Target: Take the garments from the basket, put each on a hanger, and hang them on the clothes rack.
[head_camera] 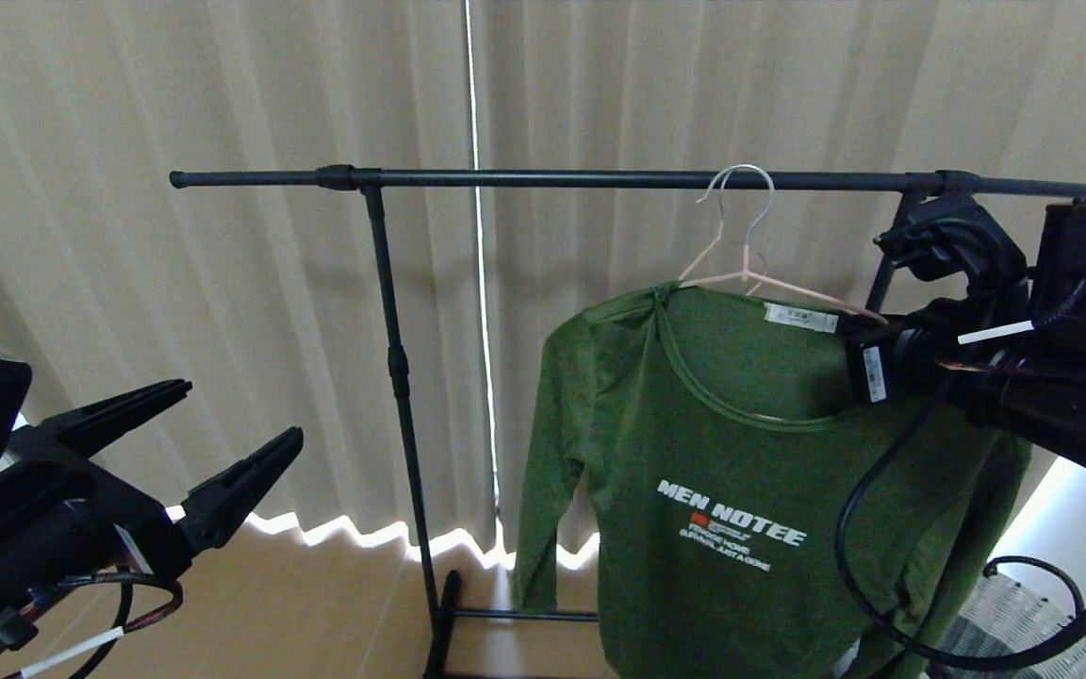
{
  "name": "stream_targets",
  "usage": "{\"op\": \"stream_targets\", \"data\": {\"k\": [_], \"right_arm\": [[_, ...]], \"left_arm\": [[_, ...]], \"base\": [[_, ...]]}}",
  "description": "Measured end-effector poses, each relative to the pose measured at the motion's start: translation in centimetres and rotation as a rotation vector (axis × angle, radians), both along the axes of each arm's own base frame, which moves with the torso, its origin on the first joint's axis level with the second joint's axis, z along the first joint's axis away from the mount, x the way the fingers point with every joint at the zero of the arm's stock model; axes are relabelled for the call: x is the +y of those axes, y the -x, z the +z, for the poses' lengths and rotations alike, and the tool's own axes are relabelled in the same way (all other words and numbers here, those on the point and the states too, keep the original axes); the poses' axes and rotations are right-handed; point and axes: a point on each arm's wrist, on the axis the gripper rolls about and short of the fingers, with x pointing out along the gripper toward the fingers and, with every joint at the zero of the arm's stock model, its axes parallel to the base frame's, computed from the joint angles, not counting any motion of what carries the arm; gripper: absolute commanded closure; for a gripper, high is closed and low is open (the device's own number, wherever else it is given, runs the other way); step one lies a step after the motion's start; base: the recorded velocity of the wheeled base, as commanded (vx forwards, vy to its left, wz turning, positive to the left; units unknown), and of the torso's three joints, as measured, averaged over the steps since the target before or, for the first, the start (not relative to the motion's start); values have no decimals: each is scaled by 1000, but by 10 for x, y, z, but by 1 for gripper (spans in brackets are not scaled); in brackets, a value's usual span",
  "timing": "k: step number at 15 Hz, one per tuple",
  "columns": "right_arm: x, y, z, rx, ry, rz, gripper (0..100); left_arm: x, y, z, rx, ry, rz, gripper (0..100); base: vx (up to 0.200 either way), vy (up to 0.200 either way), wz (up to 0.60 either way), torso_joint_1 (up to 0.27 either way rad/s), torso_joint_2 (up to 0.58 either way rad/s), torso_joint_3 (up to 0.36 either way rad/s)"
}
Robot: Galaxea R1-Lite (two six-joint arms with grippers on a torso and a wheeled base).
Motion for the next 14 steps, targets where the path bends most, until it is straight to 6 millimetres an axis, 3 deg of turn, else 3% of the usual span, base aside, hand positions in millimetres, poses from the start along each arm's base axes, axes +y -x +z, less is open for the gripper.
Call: {"op": "stream_targets", "data": {"k": [2,11,14], "right_arm": [[0,-1,1,-5,-3,0,100],[-1,-1,-1,2,15,-37,100],[-1,-2,0,-3,15,-46,100]], "left_arm": [[0,0,0,1,0,-1,0],[0,-2,-3,13,-16,2,0],[-1,-2,-3,16,-14,1,0]], "base": [[0,200,0,-5,2,0],[0,0,0,0,0,0],[200,0,0,2,4,2]]}}
